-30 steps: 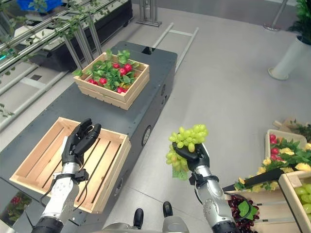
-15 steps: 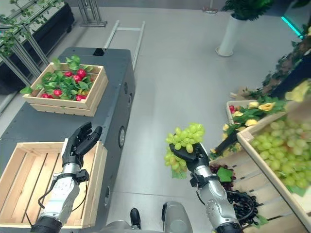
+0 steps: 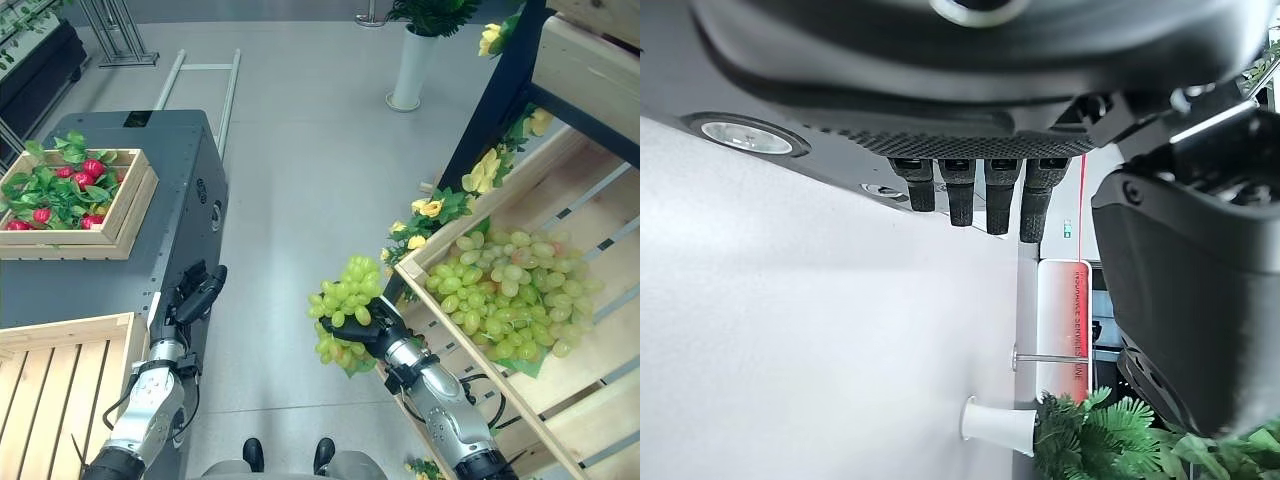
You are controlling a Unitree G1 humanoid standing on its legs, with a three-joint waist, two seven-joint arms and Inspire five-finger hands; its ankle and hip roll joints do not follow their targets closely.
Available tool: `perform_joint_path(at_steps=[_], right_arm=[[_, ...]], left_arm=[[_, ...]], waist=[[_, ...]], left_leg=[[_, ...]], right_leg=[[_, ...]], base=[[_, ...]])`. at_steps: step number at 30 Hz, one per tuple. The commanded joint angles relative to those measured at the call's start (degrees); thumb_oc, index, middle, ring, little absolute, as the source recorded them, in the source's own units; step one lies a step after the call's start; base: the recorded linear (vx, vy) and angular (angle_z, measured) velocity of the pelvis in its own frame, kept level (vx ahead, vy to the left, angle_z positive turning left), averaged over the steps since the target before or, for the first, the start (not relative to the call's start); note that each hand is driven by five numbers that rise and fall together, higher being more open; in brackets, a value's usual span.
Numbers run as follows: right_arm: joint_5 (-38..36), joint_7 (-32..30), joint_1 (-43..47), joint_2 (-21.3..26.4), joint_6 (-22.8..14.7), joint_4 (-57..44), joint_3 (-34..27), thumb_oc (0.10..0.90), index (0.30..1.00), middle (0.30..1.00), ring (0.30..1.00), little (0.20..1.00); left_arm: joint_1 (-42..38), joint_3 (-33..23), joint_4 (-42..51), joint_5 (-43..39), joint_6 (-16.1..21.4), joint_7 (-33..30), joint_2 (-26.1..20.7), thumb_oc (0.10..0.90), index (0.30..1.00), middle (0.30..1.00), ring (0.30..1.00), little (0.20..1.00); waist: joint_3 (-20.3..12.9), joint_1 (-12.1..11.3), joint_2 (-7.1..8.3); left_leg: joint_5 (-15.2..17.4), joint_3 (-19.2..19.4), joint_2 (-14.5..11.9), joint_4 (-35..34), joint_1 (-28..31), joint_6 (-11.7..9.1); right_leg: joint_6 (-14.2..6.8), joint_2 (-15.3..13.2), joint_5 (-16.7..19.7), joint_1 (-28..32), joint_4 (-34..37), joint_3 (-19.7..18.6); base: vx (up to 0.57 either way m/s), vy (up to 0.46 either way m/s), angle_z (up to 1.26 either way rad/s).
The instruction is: Pick up the fruits from the basket on one side to the basket on the other side
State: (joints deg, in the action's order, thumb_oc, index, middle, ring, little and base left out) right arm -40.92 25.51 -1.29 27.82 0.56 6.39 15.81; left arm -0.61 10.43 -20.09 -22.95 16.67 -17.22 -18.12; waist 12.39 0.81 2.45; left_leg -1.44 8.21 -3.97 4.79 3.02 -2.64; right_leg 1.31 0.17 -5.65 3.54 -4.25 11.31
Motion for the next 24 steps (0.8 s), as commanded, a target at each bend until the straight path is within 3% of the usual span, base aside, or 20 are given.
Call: perform_joint_path(at_steps=[1,3,4,5,6,8,11,15,19,21,24], right_arm=[[-4.4,12.4,7.5,0.3,1.3,-5.3,-1.3,0.4,0.3,0.3,0.3,0.3],[-5.8,13.9,10.9,0.7,2.7,-4.8,0.9,0.4,0.3,0.3,0.3,0.3],[-7.3,14.2,14.8,0.3,2.7,-3.3,3.2,0.4,0.3,0.3,0.3,0.3],[-8.9,13.2,15.2,0.2,3.0,-3.8,4.0,0.4,0.3,0.3,0.3,0.3],[-9.9,11.9,14.5,0.5,3.8,-5.0,3.3,0.4,0.3,0.3,0.3,0.3],[-10.4,11.6,13.3,0.5,3.4,-6.4,2.5,0.4,0.3,0.3,0.3,0.3],[-10.6,14.4,10.8,0.1,3.2,-7.0,2.2,0.4,0.3,0.3,0.3,0.3],[-10.3,14.2,6.9,0.0,2.3,-8.2,1.1,0.4,0.3,0.3,0.3,0.3],[-9.0,13.6,4.5,0.6,0.6,-11.7,0.6,0.4,0.3,0.3,0.3,0.3],[-9.3,14.6,4.3,0.6,0.7,-12.5,0.3,0.4,0.3,0.3,0.3,0.3],[-9.2,18.3,5.5,0.4,3.2,-14.7,0.1,0.4,0.3,0.3,0.3,0.3]], left_arm=[[-1.3,-4.9,4.2,0.1,6.1,-4.1,-2.8,0.8,0.9,0.9,0.9,0.9],[-1.5,-5.4,4.4,0.3,6.9,-4.5,-3.2,0.8,0.9,0.9,0.9,0.9],[-3.1,-5.3,3.1,0.0,7.2,-4.7,-4.0,0.8,0.9,0.9,0.9,0.9],[-4.7,-4.7,1.8,-1.6,6.4,-4.8,-4.6,0.8,0.9,0.9,0.9,0.9],[-5.9,-4.4,0.9,-3.3,5.8,-4.0,-5.0,0.8,0.9,0.9,0.9,0.9],[-7.7,-3.9,0.2,-2.7,6.5,-3.6,-5.3,0.8,0.9,0.9,0.9,0.9],[-8.4,-3.2,-1.8,-1.9,7.5,-3.8,-4.8,0.8,0.9,0.9,0.9,0.9],[-7.7,-1.9,-1.0,-0.9,6.1,-3.3,-4.4,0.8,0.9,0.9,0.9,0.9],[-7.5,-0.1,-0.7,-0.9,5.2,-3.1,-4.9,0.8,0.9,0.9,0.9,0.9],[-7.0,0.4,-0.5,-0.5,4.5,-3.6,-4.9,0.8,0.9,0.9,0.9,0.9],[-4.8,-1.0,-0.1,-0.4,5.0,-6.1,-5.7,0.8,0.9,0.9,0.9,0.9]], waist=[[-3.2,-2.3,2.69],[-2.2,-3.4,2.53],[-1.6,-4.1,1.69],[-1.6,-3.6,0.96],[-1.7,-3.0,0.81],[-2.0,-2.3,0.77],[-2.4,-0.9,0.3],[-3.6,0.1,0.4],[-3.7,1.4,0.37],[-3.5,1.4,0.36],[-2.8,-0.3,0.08]], left_leg=[[12.3,-8.3,8.1,19.2,-7.6,4.4],[11.1,-12.6,8.1,15.4,-7.0,4.2],[10.6,-16.2,8.3,5.1,-2.5,5.1],[8.5,-16.1,7.4,-0.8,-0.2,5.1],[7.8,-15.0,7.2,-0.8,0.2,4.8],[6.3,-16.7,7.9,-2.7,0.1,4.7],[6.5,-15.0,7.6,-4.5,1.6,5.3],[6.8,-14.3,8.2,-5.7,2.2,5.9],[7.2,-11.7,8.6,-7.5,3.1,6.7],[7.1,-9.4,8.3,-8.7,3.7,6.7],[7.2,-2.5,7.2,-9.8,4.8,6.3]], right_leg=[[-1.1,-2.0,-0.9,2.2,-0.8,-6.1],[-1.0,-1.4,-2.1,1.0,-3.5,-7.8],[-1.3,-1.2,-3.6,-0.1,-6.0,-7.9],[-2.1,-1.3,-3.2,-1.5,-8.1,-6.9],[-2.9,-2.0,-2.1,-2.0,-7.9,-6.7],[-3.6,-2.0,-0.9,-2.3,-5.8,-7.8],[-4.7,-2.1,0.3,-2.4,-4.1,-9.5],[-5.4,-2.3,1.7,-1.3,-0.9,-11.2],[-7.8,-3.4,6.4,-2.6,3.0,-13.3],[-8.9,-4.2,8.7,-3.3,5.0,-11.5],[-10.0,-6.0,10.9,-5.2,1.1,-0.5]], base=[[-0.21,0.129,-0.39],[-0.21,0.174,-0.81],[-0.2,0.244,-0.95],[-0.22,0.279,-1.09],[-0.16,0.177,-0.85],[-0.19,0.163,-0.65],[-0.08,0.183,-0.27],[-0.02,0.176,-0.09],[-0.05,0.171,-0.14],[-0.07,0.119,-0.47],[-0.12,0.085,-0.95]])
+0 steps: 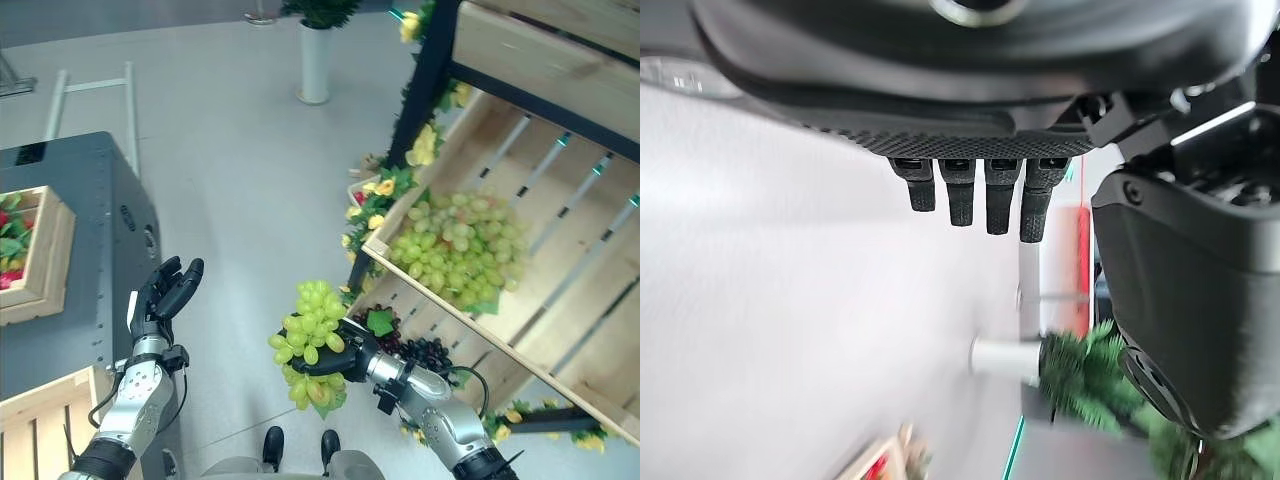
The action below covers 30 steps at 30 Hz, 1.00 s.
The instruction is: Pick up the fruits from the basket on one side to the basket on the other side
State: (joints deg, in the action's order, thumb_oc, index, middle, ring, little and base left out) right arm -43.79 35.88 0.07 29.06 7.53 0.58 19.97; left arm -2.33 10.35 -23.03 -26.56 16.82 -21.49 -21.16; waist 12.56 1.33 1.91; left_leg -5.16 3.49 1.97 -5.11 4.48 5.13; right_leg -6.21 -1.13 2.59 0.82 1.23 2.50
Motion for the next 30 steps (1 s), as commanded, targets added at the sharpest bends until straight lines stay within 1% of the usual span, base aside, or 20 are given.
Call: perform_joint_path(at_steps=[1,4,6,7,9,10,11,12,13,14,15,16,17,19,20,21,22,23,26,30], right_arm=[[-5.9,9.7,4.9,-1.4,-3.8,-9.1,-3.8,0.4,0.3,0.3,0.3,0.3],[-6.0,10.6,5.0,-2.2,-3.7,-10.3,-3.1,0.4,0.3,0.3,0.3,0.3],[-6.6,10.4,5.9,-2.8,-3.5,-9.8,-2.4,0.4,0.3,0.3,0.3,0.3],[-6.9,10.8,6.6,-3.6,-3.6,-9.1,-1.7,0.4,0.3,0.3,0.3,0.3],[-6.8,13.1,6.5,-4.4,-3.7,-7.6,-1.4,0.4,0.3,0.3,0.3,0.3],[-6.2,12.6,6.6,-4.6,-3.4,-7.3,-1.3,0.4,0.3,0.3,0.3,0.3],[-4.6,11.3,7.8,-4.5,-2.0,-7.4,-1.5,0.4,0.3,0.3,0.3,0.3],[-4.6,11.3,7.8,-4.5,-2.0,-7.4,-1.5,0.4,0.3,0.3,0.3,0.3],[-4.4,15.8,8.7,-3.3,-1.6,-7.3,-1.5,0.4,0.3,0.3,0.3,0.3],[-4.4,17.1,8.7,-3.0,-1.6,-7.3,-1.5,0.4,0.3,0.3,0.3,0.3],[-4.9,19.8,8.4,-2.4,-1.7,-7.6,-1.4,0.4,0.3,0.3,0.3,0.3],[-5.5,20.3,8.1,-2.0,-1.2,-8.0,-1.5,0.4,0.3,0.3,0.3,0.3],[-6.9,18.9,8.4,-1.3,0.0,-8.6,-2.1,0.4,0.3,0.3,0.3,0.3],[-7.0,15.8,10.6,-1.2,1.9,-6.3,-2.8,0.4,0.3,0.3,0.3,0.3],[-5.8,14.6,11.9,-1.5,1.8,-4.5,-2.7,0.4,0.3,0.3,0.3,0.3],[-5.0,15.1,13.5,-1.0,0.1,-2.8,-2.1,0.4,0.3,0.3,0.3,0.3],[-5.1,15.2,13.4,-0.9,0.0,-2.8,-1.9,0.4,0.3,0.3,0.3,0.3],[-7.2,12.1,12.8,-0.4,0.4,-5.2,-1.4,0.4,0.3,0.3,0.3,0.3],[-10.2,12.0,12.2,0.5,-0.6,-7.6,-2.5,0.4,0.3,0.3,0.3,0.3],[-15.2,11.6,10.9,0.6,0.2,-11.3,-5.5,0.4,0.3,0.3,0.3,0.3]], left_arm=[[-2.0,-2.3,3.5,3.2,4.9,-2.0,-3.1,0.8,0.9,0.9,0.9,0.9],[-1.3,-4.1,2.6,0.6,4.5,-1.1,-3.3,0.8,0.9,0.9,0.9,0.9],[-1.7,-4.3,1.6,-0.4,4.3,-0.7,-2.7,0.8,0.9,0.9,0.9,0.9],[-1.9,-4.2,0.7,-1.6,4.0,0.0,-2.0,0.8,0.9,0.9,0.9,0.9],[-1.5,-4.1,-1.0,-2.7,4.3,-0.2,-0.8,0.8,0.9,0.9,0.9,0.9],[-1.3,-4.1,-1.9,-3.5,3.8,-0.4,-0.2,0.8,0.9,0.9,0.9,0.9],[-1.0,-4.4,-2.9,-8.9,2.4,1.3,0.8,0.8,0.9,0.9,0.9,0.9],[-1.0,-4.4,-3.0,-8.9,2.4,1.3,0.8,0.8,0.9,0.9,0.9,0.9],[-0.2,-4.6,-3.5,-6.5,3.0,1.7,2.0,0.8,0.9,0.9,0.9,0.9],[0.0,-4.4,-3.6,-6.4,3.2,1.6,2.2,0.8,0.9,0.9,0.9,0.9],[1.0,-3.8,-3.5,-7.3,3.4,2.0,2.5,0.8,0.9,0.9,0.9,0.9],[1.5,-3.5,-3.4,-7.9,3.5,2.3,2.6,0.8,0.9,0.9,0.9,0.9],[1.7,-3.3,-3.0,-8.5,3.7,3.0,2.8,0.8,0.9,0.9,0.9,0.9],[1.9,-3.4,-2.0,-8.9,3.9,3.5,3.4,0.8,0.9,0.9,0.9,0.9],[2.2,-3.5,-1.3,-8.4,4.1,3.3,3.5,0.8,0.9,0.9,0.9,0.9],[2.3,-3.5,-0.8,-6.4,4.4,2.4,3.3,0.8,0.9,0.9,0.9,0.9],[2.3,-3.4,-0.9,-6.5,4.5,2.1,3.2,0.8,0.9,0.9,0.9,0.9],[0.8,-2.1,-2.2,-8.9,2.5,-0.2,2.5,0.8,0.9,0.9,0.9,0.9],[-1.5,-2.9,-3.8,-5.7,4.5,-0.6,0.9,0.8,0.9,0.9,0.9,0.9],[-1.0,-4.0,-5.2,-7.3,5.1,0.9,0.6,0.8,0.9,0.9,0.9,0.9]], waist=[[-2.9,-1.7,0.11],[-3.1,-2.1,-0.1],[-3.5,-2.6,0.52],[-3.9,-3.4,1.21],[-5.1,-4.8,1.85],[-5.4,-4.8,1.88],[-5.5,-3.8,1.65],[-5.5,-3.8,1.65],[-5.5,-3.6,1.91],[-5.5,-3.5,2.14],[-5.0,-3.3,2.9],[-4.6,-3.4,3.18],[-3.9,-3.7,3.64],[-3.3,-4.6,3.53],[-3.2,-5.0,3.31],[-3.1,-5.0,3.06],[-3.1,-5.0,2.94],[-4.1,-4.3,1.75],[-5.4,-3.6,1.38],[-6.1,-2.6,0.86]], left_leg=[[10.8,4.5,0.6,0.1,3.3,-1.2],[10.0,5.2,0.0,0.7,2.4,-0.8],[10.6,5.5,0.0,2.1,1.8,-1.2],[10.6,6.1,-0.4,3.6,0.7,-2.0],[10.7,8.3,-1.1,4.0,0.1,-3.3],[10.5,8.7,-1.3,3.6,0.4,-3.6],[9.7,8.6,-1.9,3.4,0.9,-4.5],[9.7,8.6,-1.9,3.4,0.9,-4.5],[10.8,9.2,-2.1,5.9,0.5,-5.0],[11.7,9.8,-2.3,8.2,-0.1,-5.0],[13.1,10.6,-2.8,16.4,-3.5,-5.5],[12.5,9.8,-3.0,20.5,-5.6,-6.1],[9.5,6.7,-3.1,27.7,-10.4,-7.2],[9.8,1.9,-1.9,30.2,-12.6,-7.5],[9.0,0.6,-2.2,26.4,-11.8,-7.7],[10.3,0.9,-3.0,17.1,-7.6,-6.9],[10.3,0.7,-2.9,15.9,-6.9,-6.8],[9.4,-0.2,-2.3,7.5,-3.1,-6.3],[8.8,-0.7,-1.9,3.3,-0.7,-5.7],[8.9,0.5,-2.0,2.2,0.7,-5.0]], right_leg=[[-2.0,-5.9,1.5,-3.5,-11.4,11.8],[-0.2,-5.0,-3.4,-3.0,-20.8,11.1],[0.0,-4.9,-6.4,-0.4,-20.1,11.6],[0.6,-4.8,-8.1,3.5,-14.5,13.0],[0.4,-5.4,-7.8,8.4,-4.9,16.3],[0.2,-5.1,-7.2,8.8,-2.8,15.8],[0.6,-3.9,-6.0,8.0,0.1,12.2],[0.6,-3.9,-6.0,8.1,0.2,12.2],[1.7,-3.2,-5.9,8.4,1.8,11.9],[2.1,-3.1,-5.9,8.4,2.0,11.7],[3.3,-2.8,-5.6,8.5,2.6,10.3],[3.9,-2.7,-5.2,8.8,3.0,9.6],[4.8,-2.5,-4.0,8.4,3.8,8.7],[4.9,-3.0,-3.5,8.1,3.8,7.8],[4.7,-3.1,-3.6,8.4,3.8,7.4],[4.0,-3.8,-4.1,8.9,3.8,7.1],[3.9,-3.8,-4.1,8.9,3.8,7.0],[2.9,-3.9,-4.1,8.7,3.8,7.8],[2.3,-4.2,-4.2,7.8,3.5,8.4],[1.8,-4.3,-3.5,7.2,3.8,7.9]], base=[[-0.15,0.064,-1.4],[-0.12,-0.037,-1.28],[-0.05,-0.145,-0.57],[-0.03,-0.231,-0.43],[-0.06,-0.291,-0.53],[-0.05,-0.283,-0.57],[-0.04,-0.192,-0.39],[-0.06,-0.252,-0.48],[-0.03,-0.161,-0.34],[-0.05,-0.255,-0.42],[-0.04,-0.175,-0.32],[-0.13,-0.19,-0.28],[-0.14,-0.084,-0.11],[-0.11,0.05,-0.13],[-0.01,0.214,-0.44],[0.01,0.184,-0.54],[0.02,0.293,-0.62],[0.02,0.202,-0.53],[0.05,0.151,-0.26],[0.04,0.095,-0.2]])
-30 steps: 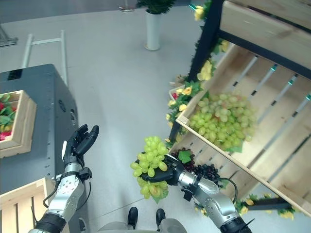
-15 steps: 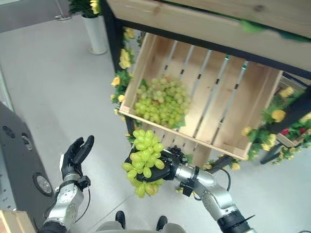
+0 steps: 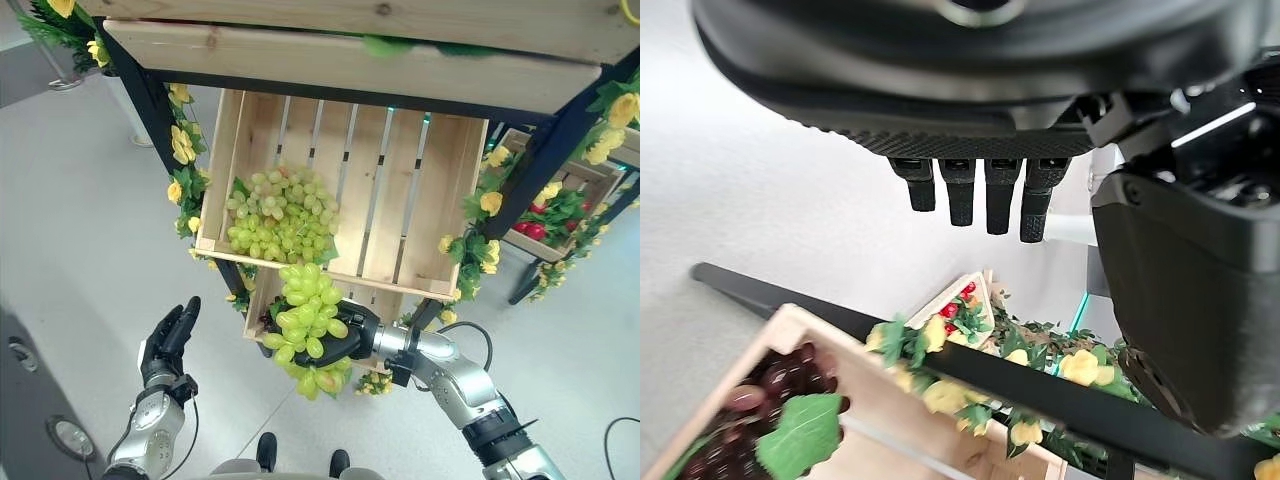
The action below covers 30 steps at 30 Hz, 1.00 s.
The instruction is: Pick up the fruits from the basket on one side to the basket on the other side
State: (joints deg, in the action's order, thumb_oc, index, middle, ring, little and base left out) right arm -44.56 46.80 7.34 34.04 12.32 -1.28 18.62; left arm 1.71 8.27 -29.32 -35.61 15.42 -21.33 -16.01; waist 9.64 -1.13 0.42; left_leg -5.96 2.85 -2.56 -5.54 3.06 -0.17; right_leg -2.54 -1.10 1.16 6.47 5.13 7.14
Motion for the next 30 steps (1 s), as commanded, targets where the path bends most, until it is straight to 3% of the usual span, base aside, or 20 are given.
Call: perform_joint_path(at_steps=[1,3,8,17,20,25,30], right_arm=[[-17.9,0.6,4.0,-4.8,-4.0,-9.8,-5.1,0.4,0.3,0.3,0.3,0.3],[-22.9,-1.6,5.7,-7.4,-1.4,-11.2,-6.7,0.4,0.3,0.3,0.3,0.3],[-26.4,-8.7,7.8,-8.6,0.6,-13.5,-9.9,0.4,0.3,0.3,0.3,0.3],[-31.4,-20.4,19.2,-1.6,-3.1,-12.1,-14.5,0.4,0.3,0.3,0.3,0.3],[-29.5,-23.5,23.0,1.5,-5.2,-8.8,-15.2,0.4,0.3,0.3,0.3,0.3],[-27.9,-27.4,27.2,4.8,-5.4,-3.0,-16.1,0.4,0.3,0.3,0.3,0.3],[-19.4,-32.5,33.1,10.7,-6.7,6.5,-15.1,0.4,0.3,0.3,0.3,0.3]], left_arm=[[-5.1,-2.0,0.4,1.7,6.4,1.2,-4.5,0.8,0.9,0.9,0.9,0.9],[-5.0,-2.2,-1.0,2.6,5.6,2.5,-3.9,0.8,0.9,0.9,0.9,0.9],[-4.3,-2.4,-2.5,2.5,4.8,4.2,-3.0,0.8,0.9,0.9,0.9,0.9],[-5.2,-0.3,-2.9,2.9,3.6,4.8,-3.0,0.8,0.9,0.9,0.9,0.9],[-4.8,0.3,-2.7,3.2,3.6,4.9,-3.1,0.8,0.9,0.9,0.9,0.9],[-4.1,0.8,-2.3,3.4,3.4,5.3,-3.5,0.8,0.9,0.9,0.9,0.9],[-3.2,1.2,-2.0,3.3,3.3,5.2,-4.3,0.8,0.9,0.9,0.9,0.9]], waist=[[-3.2,-0.1,2.3],[-3.6,0.0,2.31],[-4.2,0.1,2.59],[-5.1,0.1,3.75],[-5.6,-0.3,4.01],[-6.3,-0.9,4.22],[-6.7,-1.8,4.55]], left_leg=[[9.9,1.4,2.5,2.4,2.5,0.4],[10.2,1.8,2.5,1.6,3.5,0.7],[10.7,3.1,2.1,1.1,4.5,1.0],[11.3,3.6,1.6,0.5,5.9,0.8],[11.5,3.4,1.5,0.5,6.1,0.6],[11.5,2.9,1.5,0.5,6.3,0.5],[11.4,2.0,1.6,0.5,6.3,0.4]], right_leg=[[-2.0,-4.4,-2.2,1.5,-0.3,3.2],[-2.0,-4.2,-2.1,1.8,-0.1,3.0],[-2.1,-4.1,-2.0,1.6,-0.1,2.2],[-1.9,-3.7,-2.1,2.0,-0.1,1.7],[-1.8,-3.7,-2.2,2.3,-0.1,2.1],[-1.8,-3.7,-2.3,2.6,-0.1,2.8],[-1.7,-3.8,-2.3,2.9,-0.1,3.6]], base=[[0.03,0.043,-0.06],[0.06,0.049,-0.05],[0.04,0.031,0.01],[0.02,0.011,-0.05],[0.01,0.009,-0.03],[0.0,0.006,0.03],[-0.01,0.022,0.07]])
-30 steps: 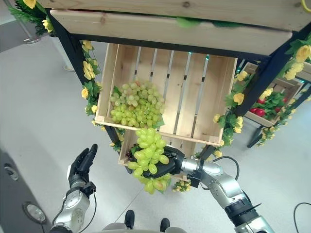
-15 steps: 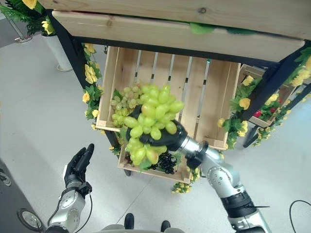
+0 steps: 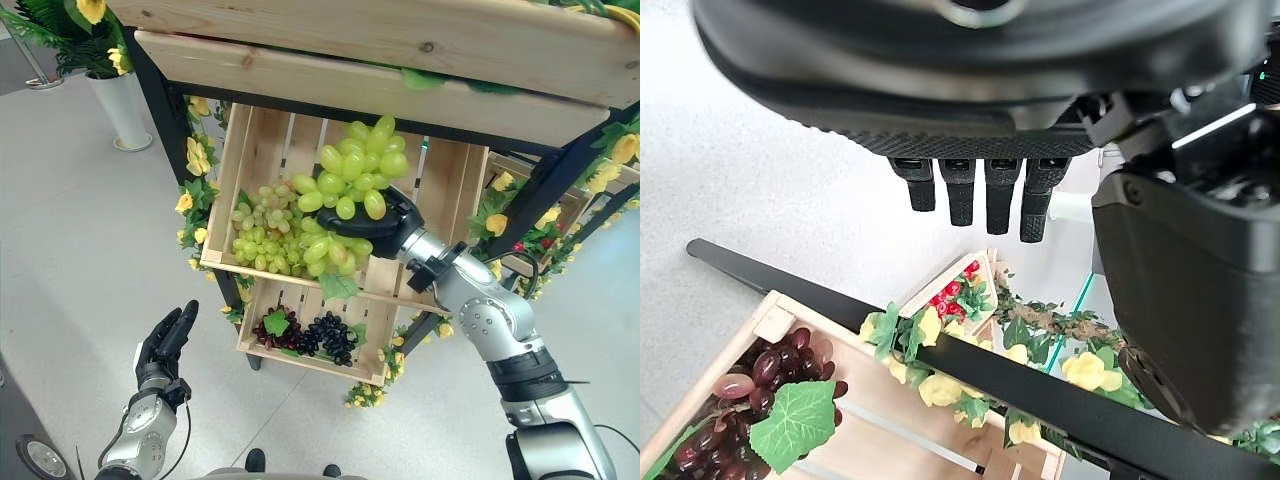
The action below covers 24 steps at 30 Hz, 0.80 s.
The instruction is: Pick up the fruits from the basket on one side to the basket on the other side
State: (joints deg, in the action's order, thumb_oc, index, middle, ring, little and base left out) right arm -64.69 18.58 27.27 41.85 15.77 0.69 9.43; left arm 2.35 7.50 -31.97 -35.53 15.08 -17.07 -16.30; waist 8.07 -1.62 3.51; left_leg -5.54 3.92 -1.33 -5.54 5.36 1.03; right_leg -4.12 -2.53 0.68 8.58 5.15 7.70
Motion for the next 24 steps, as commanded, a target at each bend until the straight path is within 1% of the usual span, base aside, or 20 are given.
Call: perform_joint_path(at_steps=[1,3,5,7,8,9,11,13,15,16,18,19,20,21,22,24], right_arm=[[1.2,-4.6,13.6,3.2,-10.4,5.1,-5.7,0.4,0.3,0.3,0.3,0.3],[3.0,-6.3,15.7,4.9,-10.9,7.5,-4.6,0.4,0.3,0.3,0.3,0.3],[8.1,-8.2,19.0,6.8,-11.6,11.9,-3.0,0.4,0.3,0.3,0.3,0.3],[9.8,-9.3,21.5,8.0,-10.9,14.7,-1.4,0.4,0.3,0.3,0.3,0.3],[12.6,-10.3,23.1,8.9,-10.5,17.1,-0.1,0.4,0.3,0.3,0.3,0.3],[13.5,-10.7,23.6,9.1,-10.1,17.6,0.3,0.4,0.3,0.3,0.3,0.3],[17.9,-11.7,25.8,10.7,-9.5,22.4,3.0,0.4,0.3,0.3,0.3,0.3],[18.7,-12.2,27.6,11.7,-8.6,25.5,5.1,0.4,0.3,0.3,0.3,0.3],[19.5,-11.5,29.4,12.2,-7.6,30.2,7.0,0.4,0.3,0.3,0.3,0.3],[21.0,-11.5,30.1,12.2,-7.2,31.9,7.8,0.4,0.3,0.3,0.3,0.3],[22.5,-11.0,32.0,12.0,-6.5,35.7,10.3,0.4,0.3,0.3,0.3,0.3],[23.2,-10.2,32.8,11.7,-5.7,37.2,11.3,0.4,0.3,0.3,0.3,0.3],[23.2,-10.2,32.8,11.7,-5.7,37.2,11.3,0.4,0.3,0.3,0.3,0.3],[25.1,-7.9,33.6,11.3,-4.8,39.7,12.4,0.4,0.3,0.3,0.3,0.3],[26.5,-6.7,33.8,11.0,-4.5,40.9,13.0,0.4,0.3,0.3,0.3,0.3],[31.6,-2.8,34.4,9.7,-4.4,43.9,15.2,0.4,0.3,0.3,0.3,0.3]], left_arm=[[-3.8,2.0,0.6,3.1,3.7,0.9,-4.0,0.8,0.9,0.9,0.9,0.9],[-3.8,2.3,0.4,3.0,4.0,0.8,-4.2,0.8,0.9,0.9,0.9,0.9],[-4.1,2.7,0.2,2.6,4.1,1.2,-4.4,0.8,0.9,0.9,0.9,0.9],[-4.3,3.0,0.4,2.6,4.0,1.2,-4.4,0.8,0.9,0.9,0.9,0.9],[-4.4,3.2,0.7,2.7,4.1,1.2,-4.4,0.8,0.9,0.9,0.9,0.9],[-4.4,3.2,0.8,2.8,4.2,1.2,-4.4,0.8,0.9,0.9,0.9,0.9],[-4.6,3.8,2.0,4.1,4.4,0.7,-4.8,0.8,0.9,0.9,0.9,0.9],[-4.7,4.4,2.8,5.0,4.6,0.3,-5.2,0.8,0.9,0.9,0.9,0.9],[-5.0,5.2,3.9,6.8,4.8,0.0,-6.0,0.8,0.9,0.9,0.9,0.9],[-5.2,5.5,4.1,7.6,4.9,0.1,-6.4,0.8,0.9,0.9,0.9,0.9],[-6.0,6.3,5.1,8.8,4.1,-0.1,-7.0,0.8,0.9,0.9,0.9,0.9],[-6.3,6.8,5.3,9.2,4.2,0.0,-7.3,0.8,0.9,0.9,0.9,0.9],[-6.3,6.8,5.3,9.2,4.2,0.0,-7.3,0.8,0.9,0.9,0.9,0.9],[-6.9,7.5,5.5,9.8,4.2,0.5,-7.7,0.8,0.9,0.9,0.9,0.9],[-7.3,7.9,5.6,10.1,4.0,0.7,-7.8,0.8,0.9,0.9,0.9,0.9],[-8.2,9.1,5.6,10.2,3.7,0.7,-7.6,0.8,0.9,0.9,0.9,0.9]], waist=[[-5.1,-1.4,1.47],[-5.1,-1.6,1.61],[-5.0,-2.1,1.71],[-5.0,-2.4,1.81],[-5.0,-2.7,1.85],[-5.0,-2.8,1.82],[-4.9,-3.3,2.02],[-4.7,-3.7,2.14],[-4.5,-4.3,2.33],[-4.4,-4.5,2.36],[-4.2,-5.0,2.36],[-4.1,-5.2,2.36],[-4.1,-5.2,2.36],[-4.0,-5.5,2.29],[-4.0,-5.6,2.28],[-3.7,-6.0,2.16]], left_leg=[[11.0,0.9,0.4,0.5,4.0,-0.8],[11.0,0.6,0.5,0.5,4.0,-0.9],[11.0,0.4,0.6,0.5,4.0,-0.9],[11.0,0.2,0.7,0.5,4.0,-0.9],[10.9,0.0,0.7,0.5,4.0,-0.9],[10.9,-0.1,0.7,0.5,4.0,-0.9],[10.9,-0.4,0.8,0.5,4.0,-0.9],[10.8,-0.6,0.8,0.5,3.9,-0.9],[10.7,-0.9,0.8,0.5,3.9,-0.9],[10.7,-1.0,0.8,0.5,3.8,-0.9],[10.5,-1.3,0.9,0.5,3.8,-0.9],[10.5,-1.4,0.9,0.5,3.8,-0.9],[10.5,-1.4,0.9,0.5,3.8,-0.9],[10.4,-1.4,0.9,0.5,3.7,-0.8],[10.4,-1.5,0.9,0.5,3.7,-0.8],[10.3,-1.6,0.9,0.5,3.6,-0.7]], right_leg=[[-0.1,-2.4,-1.8,0.8,-0.1,3.1],[-0.1,-2.4,-1.8,0.9,-0.1,3.4],[-0.1,-2.5,-1.8,1.0,-0.1,3.8],[-0.1,-2.5,-1.8,1.2,-0.1,4.0],[0.0,-2.6,-1.8,1.3,-0.1,4.2],[0.0,-2.6,-1.8,1.3,-0.1,4.3],[0.0,-2.7,-1.8,1.5,-0.1,4.9],[0.0,-2.7,-1.8,1.6,-0.1,5.2],[0.0,-2.8,-1.8,1.8,-0.1,5.8],[0.0,-2.8,-1.8,1.8,-0.1,6.0],[0.1,-2.9,-1.8,1.9,-0.1,6.5],[0.1,-2.9,-1.8,2.0,-0.1,6.7],[0.1,-2.9,-1.8,2.0,-0.1,6.7],[0.1,-2.9,-1.8,2.0,-0.1,7.0],[0.1,-3.0,-1.8,2.0,-0.1,7.1],[0.1,-3.0,-1.8,2.1,-0.1,7.4]], base=[[-0.02,0.014,0.09],[-0.02,0.013,0.08],[0.0,0.0,0.0],[0.0,0.0,0.0],[0.0,0.0,0.0],[0.0,0.01,0.04],[-0.01,0.003,0.04],[-0.02,-0.011,0.14],[-0.02,-0.027,0.14],[0.0,0.0,0.0],[-0.01,-0.016,0.02],[-0.01,-0.023,0.06],[-0.02,-0.027,0.05],[-0.02,-0.021,0.04],[-0.03,-0.031,0.06],[-0.03,-0.022,0.07]])
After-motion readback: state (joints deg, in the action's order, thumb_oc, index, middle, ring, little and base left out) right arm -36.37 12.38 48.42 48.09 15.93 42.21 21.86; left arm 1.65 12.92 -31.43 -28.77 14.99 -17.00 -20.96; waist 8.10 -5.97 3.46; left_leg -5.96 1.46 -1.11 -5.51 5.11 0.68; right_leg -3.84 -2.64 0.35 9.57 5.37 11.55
